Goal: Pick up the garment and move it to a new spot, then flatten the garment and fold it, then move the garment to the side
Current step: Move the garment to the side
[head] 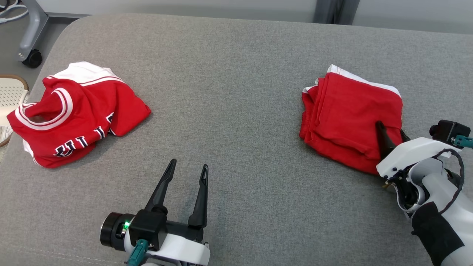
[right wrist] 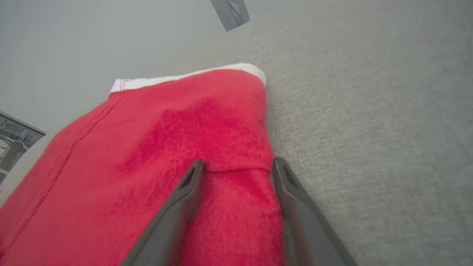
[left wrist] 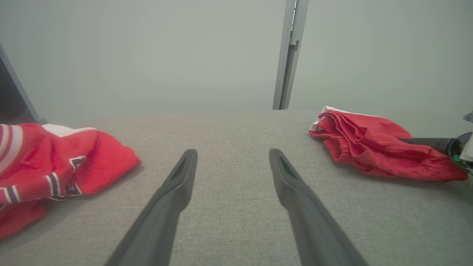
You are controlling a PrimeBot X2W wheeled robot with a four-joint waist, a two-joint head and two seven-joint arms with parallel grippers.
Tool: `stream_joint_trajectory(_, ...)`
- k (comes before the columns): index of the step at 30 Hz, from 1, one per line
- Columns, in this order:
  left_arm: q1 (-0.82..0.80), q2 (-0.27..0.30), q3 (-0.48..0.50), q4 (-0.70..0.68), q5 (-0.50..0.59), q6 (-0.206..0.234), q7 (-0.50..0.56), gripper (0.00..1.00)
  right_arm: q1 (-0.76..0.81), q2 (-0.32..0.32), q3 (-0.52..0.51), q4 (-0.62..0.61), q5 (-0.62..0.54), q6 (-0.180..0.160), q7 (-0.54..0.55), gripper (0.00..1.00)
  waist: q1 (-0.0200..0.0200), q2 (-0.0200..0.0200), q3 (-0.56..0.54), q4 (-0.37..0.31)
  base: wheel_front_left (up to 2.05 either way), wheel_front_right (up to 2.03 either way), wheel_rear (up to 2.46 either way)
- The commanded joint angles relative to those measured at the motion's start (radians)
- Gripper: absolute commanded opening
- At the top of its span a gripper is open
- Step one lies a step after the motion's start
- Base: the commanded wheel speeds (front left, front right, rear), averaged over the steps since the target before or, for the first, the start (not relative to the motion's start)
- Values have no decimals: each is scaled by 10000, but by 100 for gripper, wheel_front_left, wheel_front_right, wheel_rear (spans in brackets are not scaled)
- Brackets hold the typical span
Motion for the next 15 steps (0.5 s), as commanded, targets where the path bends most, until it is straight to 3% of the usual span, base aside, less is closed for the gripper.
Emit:
stream_joint_trajectory(1, -237, 37, 4, 22, -55, 54, -30, 100, -13, -9, 110, 149, 33, 5, -65, 18, 0, 0, -1, 2, 0, 0, 0)
stream_joint_trajectory(2, -240, 37, 4, 38, -57, 54, -30, 100, -47, -41, 199, 173, -19, 7, -163, 0, 0, 0, -3, 3, 0, 0, 0)
stream_joint_trajectory(11, -272, 38, 61, -48, 80, 59, -30, 100, -704, -427, 1201, 117, -1084, 7, -661, 0, 0, 0, -3, -107, 0, 0, 0)
stream_joint_trajectory(15, -355, 37, 50, -167, 165, -3, -30, 100, -1070, -666, 1081, -335, -2100, 5, -671, 0, 0, 0, 126, -314, 0, 0, 0)
